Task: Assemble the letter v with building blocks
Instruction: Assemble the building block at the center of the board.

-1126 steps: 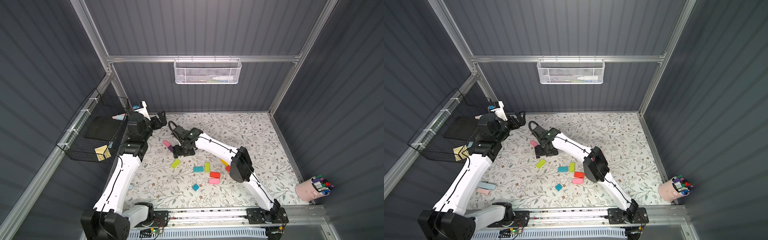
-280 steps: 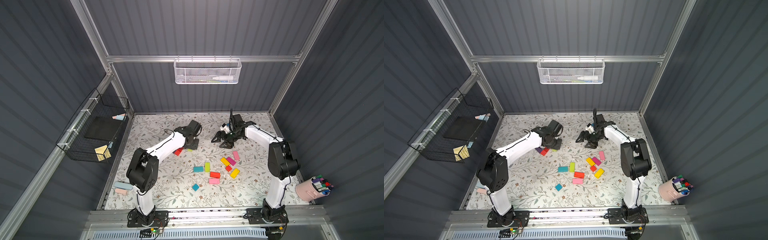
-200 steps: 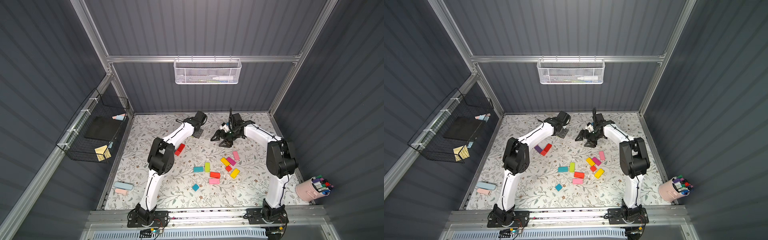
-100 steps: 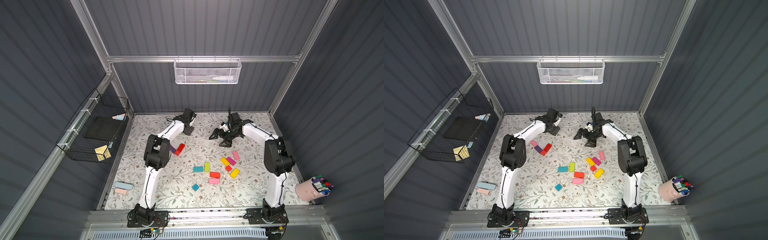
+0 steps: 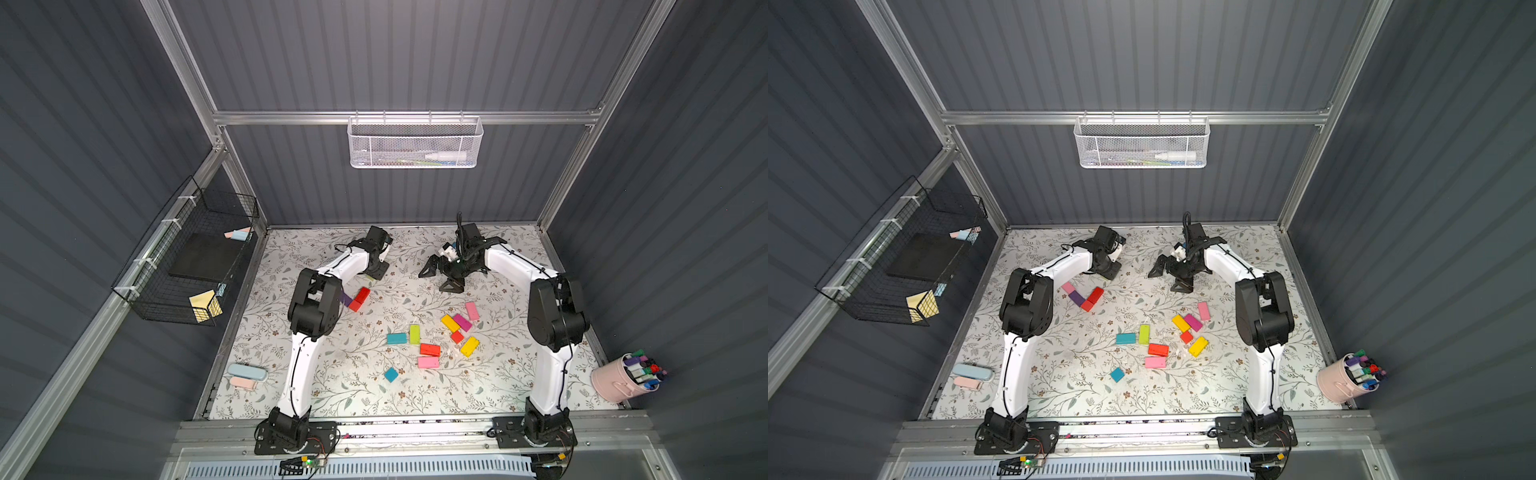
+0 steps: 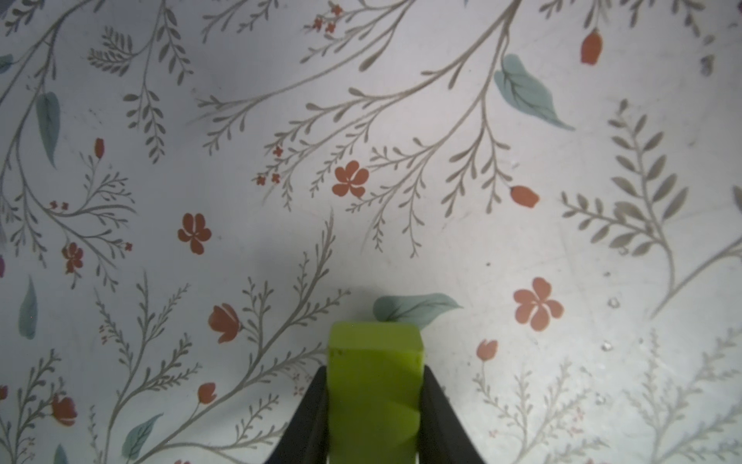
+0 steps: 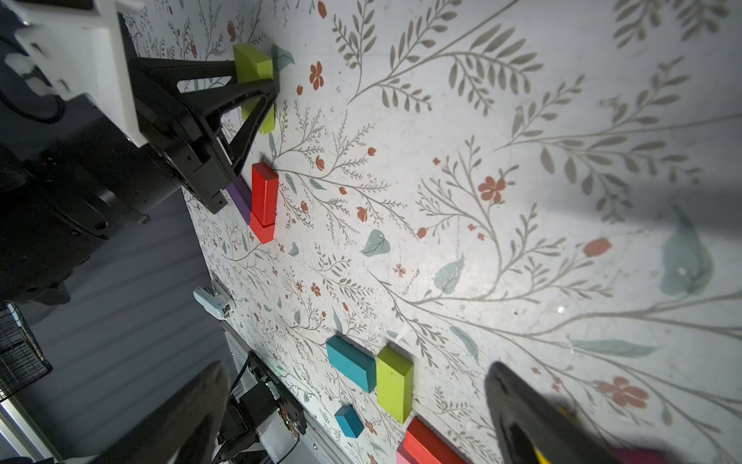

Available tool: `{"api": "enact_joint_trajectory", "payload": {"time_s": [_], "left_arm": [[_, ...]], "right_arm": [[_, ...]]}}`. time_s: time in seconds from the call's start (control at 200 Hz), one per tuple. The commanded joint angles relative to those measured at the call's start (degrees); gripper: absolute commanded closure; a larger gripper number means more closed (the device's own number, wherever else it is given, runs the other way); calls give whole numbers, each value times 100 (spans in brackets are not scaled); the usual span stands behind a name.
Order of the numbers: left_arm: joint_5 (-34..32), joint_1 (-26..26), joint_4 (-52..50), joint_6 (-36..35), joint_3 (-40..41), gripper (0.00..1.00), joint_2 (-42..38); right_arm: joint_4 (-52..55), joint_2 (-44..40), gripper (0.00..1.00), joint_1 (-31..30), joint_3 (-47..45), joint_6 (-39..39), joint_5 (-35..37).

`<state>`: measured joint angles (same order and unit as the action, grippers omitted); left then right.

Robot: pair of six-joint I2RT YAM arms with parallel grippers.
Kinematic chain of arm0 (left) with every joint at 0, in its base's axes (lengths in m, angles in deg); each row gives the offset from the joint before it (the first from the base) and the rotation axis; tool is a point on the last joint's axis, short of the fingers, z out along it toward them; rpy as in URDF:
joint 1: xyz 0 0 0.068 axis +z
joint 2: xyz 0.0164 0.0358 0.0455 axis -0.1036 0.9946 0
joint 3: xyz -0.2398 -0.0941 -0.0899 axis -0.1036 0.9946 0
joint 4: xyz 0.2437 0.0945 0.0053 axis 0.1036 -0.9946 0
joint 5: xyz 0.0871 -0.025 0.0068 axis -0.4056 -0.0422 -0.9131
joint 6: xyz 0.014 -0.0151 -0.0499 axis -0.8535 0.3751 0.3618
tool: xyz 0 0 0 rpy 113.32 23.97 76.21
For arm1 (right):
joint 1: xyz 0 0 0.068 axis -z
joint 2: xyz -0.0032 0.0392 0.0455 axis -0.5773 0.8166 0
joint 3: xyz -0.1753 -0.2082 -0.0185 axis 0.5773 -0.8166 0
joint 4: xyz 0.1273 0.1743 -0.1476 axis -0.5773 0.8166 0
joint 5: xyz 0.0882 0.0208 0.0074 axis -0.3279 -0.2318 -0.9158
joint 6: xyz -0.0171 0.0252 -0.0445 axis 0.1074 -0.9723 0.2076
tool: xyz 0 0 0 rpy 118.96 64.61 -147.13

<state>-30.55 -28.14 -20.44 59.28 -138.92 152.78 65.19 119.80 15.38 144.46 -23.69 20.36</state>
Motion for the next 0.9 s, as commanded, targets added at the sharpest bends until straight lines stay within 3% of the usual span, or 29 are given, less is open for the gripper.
{"api": "enact_joint_trajectory", "payload": {"time_s": [0.0, 0.205, 0.415, 0.895], "left_arm": [[222, 31, -310, 89, 201, 97, 182], [237, 31, -453, 165, 426, 92, 187], [404, 31, -490, 247, 708, 77, 133], [521, 49, -567, 318, 998, 75, 15]], "right_arm": [[206, 6, 1, -35, 92, 18, 86], [195, -34, 1, -46, 66, -7, 112], [219, -52, 1, -86, 89, 6, 107], [134, -112, 1, -158, -25, -69, 140]]}}
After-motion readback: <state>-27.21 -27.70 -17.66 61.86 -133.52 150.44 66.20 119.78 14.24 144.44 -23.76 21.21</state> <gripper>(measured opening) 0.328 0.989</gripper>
